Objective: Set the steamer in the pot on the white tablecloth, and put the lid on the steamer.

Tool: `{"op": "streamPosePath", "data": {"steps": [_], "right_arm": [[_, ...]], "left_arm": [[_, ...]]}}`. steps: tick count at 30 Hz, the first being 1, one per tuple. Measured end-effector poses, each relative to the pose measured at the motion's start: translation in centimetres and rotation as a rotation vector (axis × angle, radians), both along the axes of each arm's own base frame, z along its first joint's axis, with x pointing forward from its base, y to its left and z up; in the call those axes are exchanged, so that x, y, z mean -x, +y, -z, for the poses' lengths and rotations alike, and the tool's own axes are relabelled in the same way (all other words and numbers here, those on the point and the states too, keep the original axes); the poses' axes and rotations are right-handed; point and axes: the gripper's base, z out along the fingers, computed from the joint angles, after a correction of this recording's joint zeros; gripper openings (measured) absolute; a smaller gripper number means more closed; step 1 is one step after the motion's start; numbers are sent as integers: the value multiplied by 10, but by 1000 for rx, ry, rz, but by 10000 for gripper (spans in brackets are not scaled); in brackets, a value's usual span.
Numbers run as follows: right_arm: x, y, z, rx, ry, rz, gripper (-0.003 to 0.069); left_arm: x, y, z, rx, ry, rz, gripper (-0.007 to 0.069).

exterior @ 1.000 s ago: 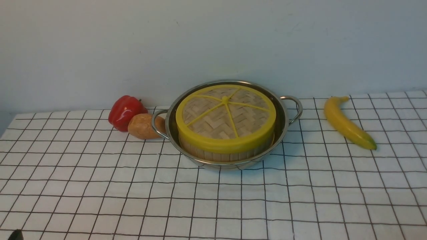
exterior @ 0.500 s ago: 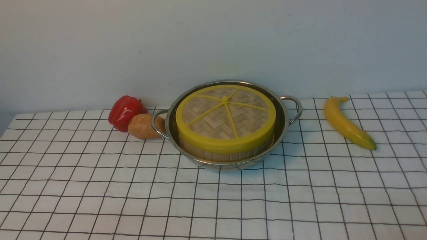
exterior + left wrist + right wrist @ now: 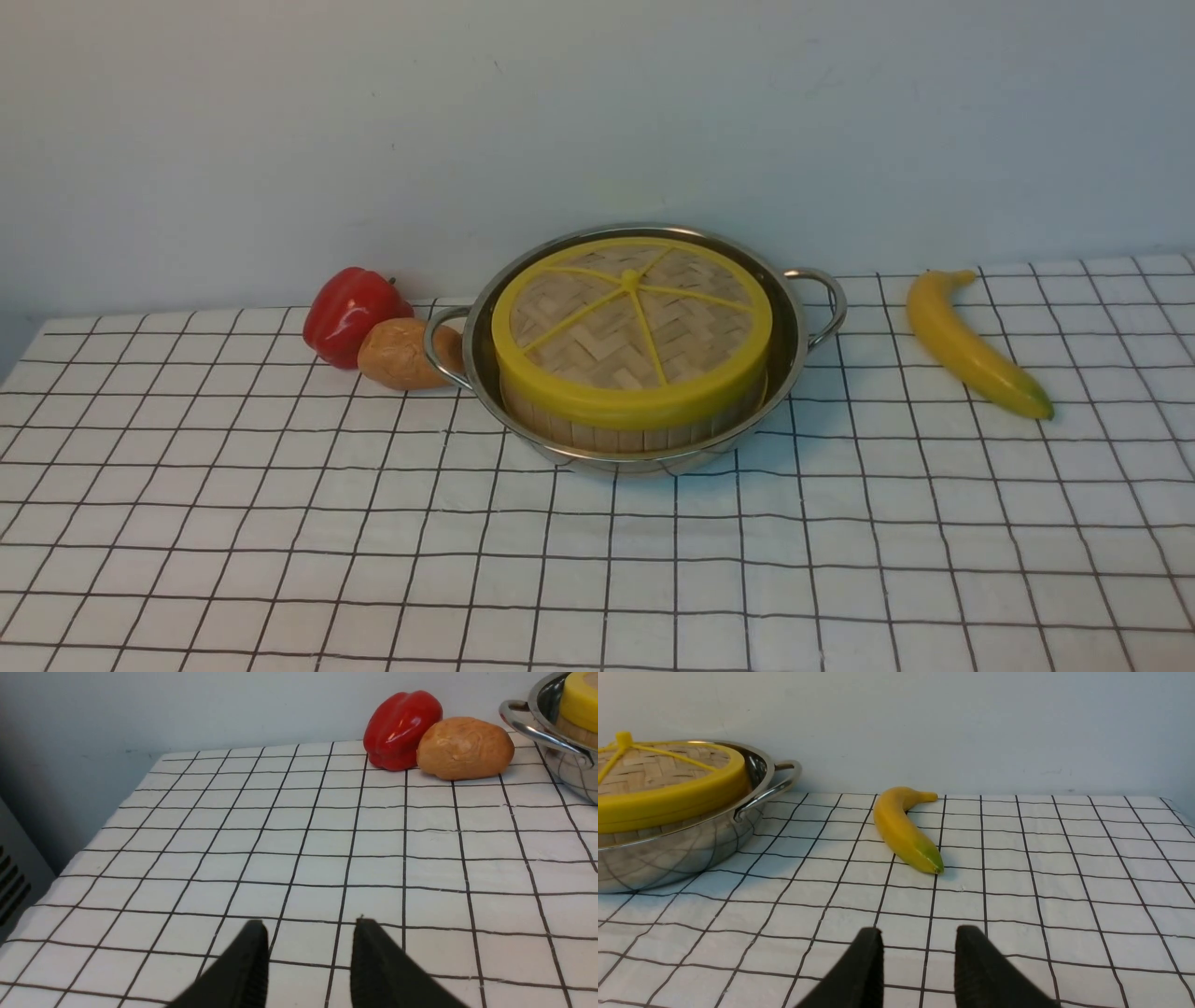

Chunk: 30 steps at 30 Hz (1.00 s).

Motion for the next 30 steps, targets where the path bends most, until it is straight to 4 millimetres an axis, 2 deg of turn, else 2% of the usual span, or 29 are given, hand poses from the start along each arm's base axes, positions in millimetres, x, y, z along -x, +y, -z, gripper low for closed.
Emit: {"op": "streamPosePath", "data": {"steps": [14,22,30], "right_arm": [[0,0,0,0,0,0,240],[0,0,0,0,0,0,240],[0,0,0,0,0,0,240]], "left_arm": [[0,-1,0,-15,3,17,242],[-1,-5,0,90,-13,26,242],[-1,-5,0,99,-14,26,242]]}}
